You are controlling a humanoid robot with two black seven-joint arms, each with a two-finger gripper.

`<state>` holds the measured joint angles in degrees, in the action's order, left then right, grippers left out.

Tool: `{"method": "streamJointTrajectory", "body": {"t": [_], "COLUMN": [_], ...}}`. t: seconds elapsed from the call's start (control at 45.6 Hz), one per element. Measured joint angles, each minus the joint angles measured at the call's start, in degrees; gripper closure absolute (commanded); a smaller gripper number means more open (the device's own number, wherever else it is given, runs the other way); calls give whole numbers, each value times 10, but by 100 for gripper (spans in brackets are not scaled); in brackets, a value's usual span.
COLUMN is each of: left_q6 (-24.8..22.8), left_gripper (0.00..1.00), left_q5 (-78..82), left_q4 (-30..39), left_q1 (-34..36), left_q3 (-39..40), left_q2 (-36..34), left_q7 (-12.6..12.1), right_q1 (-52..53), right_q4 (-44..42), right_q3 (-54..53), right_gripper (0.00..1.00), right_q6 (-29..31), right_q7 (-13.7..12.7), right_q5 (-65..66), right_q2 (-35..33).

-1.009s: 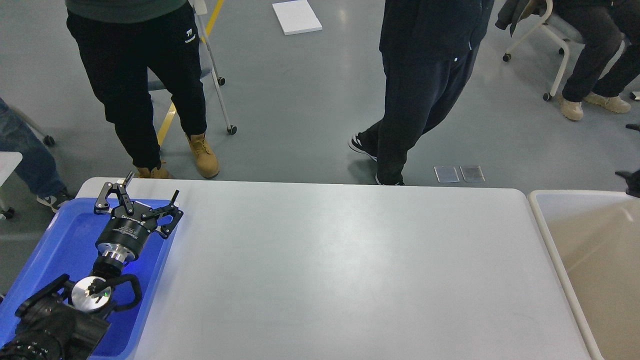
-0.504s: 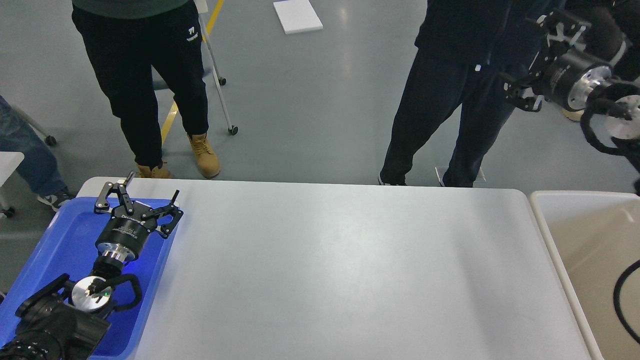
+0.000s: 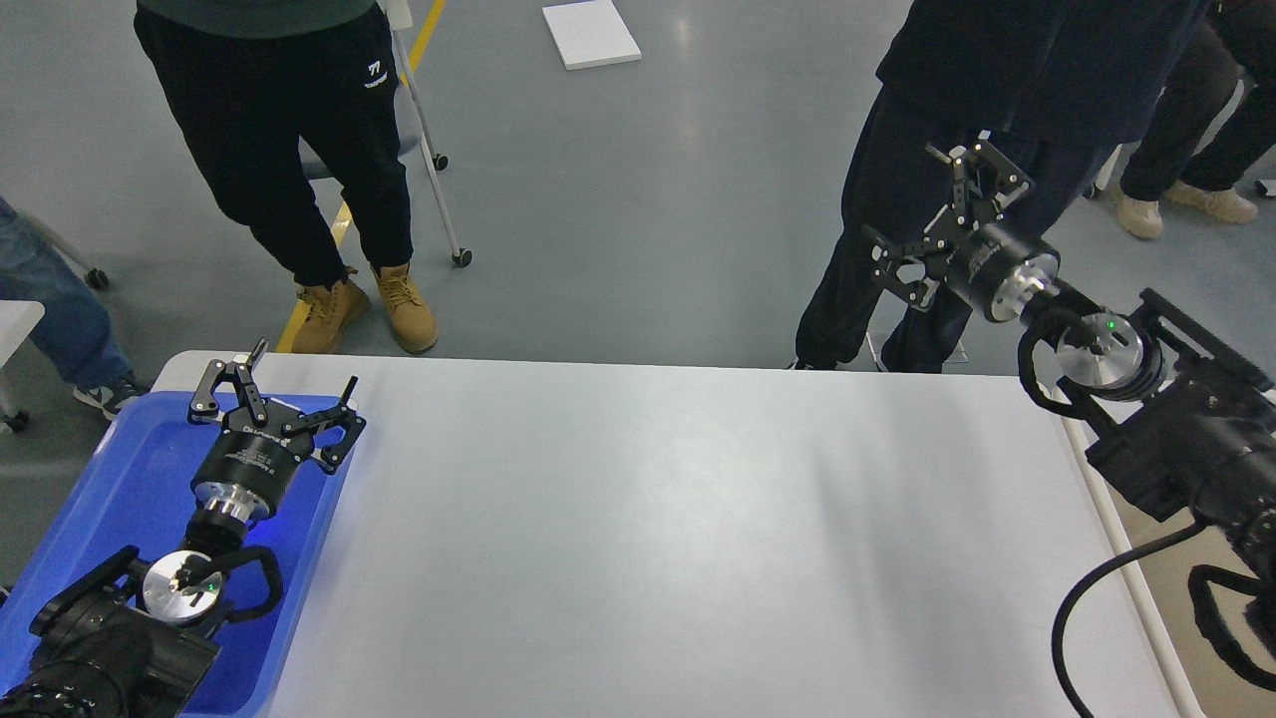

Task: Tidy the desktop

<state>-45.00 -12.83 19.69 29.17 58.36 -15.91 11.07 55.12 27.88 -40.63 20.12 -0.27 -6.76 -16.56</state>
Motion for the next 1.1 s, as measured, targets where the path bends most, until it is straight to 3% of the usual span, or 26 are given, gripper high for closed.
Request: {"method": "streamJointTrajectory", "body": {"t": [0.724, 1.096], "left_q6": [0, 0], "left_gripper": [0, 0], "left_q5": [0, 0], "left_q4": [0, 0], "left_q1": [0, 0], "left_q3": [0, 0], "left_q2": [0, 0], "left_q7": [0, 0], "right_q1": [-111, -136], "right_q4": [-48, -71], "right_q3": [-33, -41], "right_gripper": [0, 0], "right_q6": [85, 100], "right_q7": [42, 47], "right_q5": [-21, -32], "right_q2": [50, 61]}}
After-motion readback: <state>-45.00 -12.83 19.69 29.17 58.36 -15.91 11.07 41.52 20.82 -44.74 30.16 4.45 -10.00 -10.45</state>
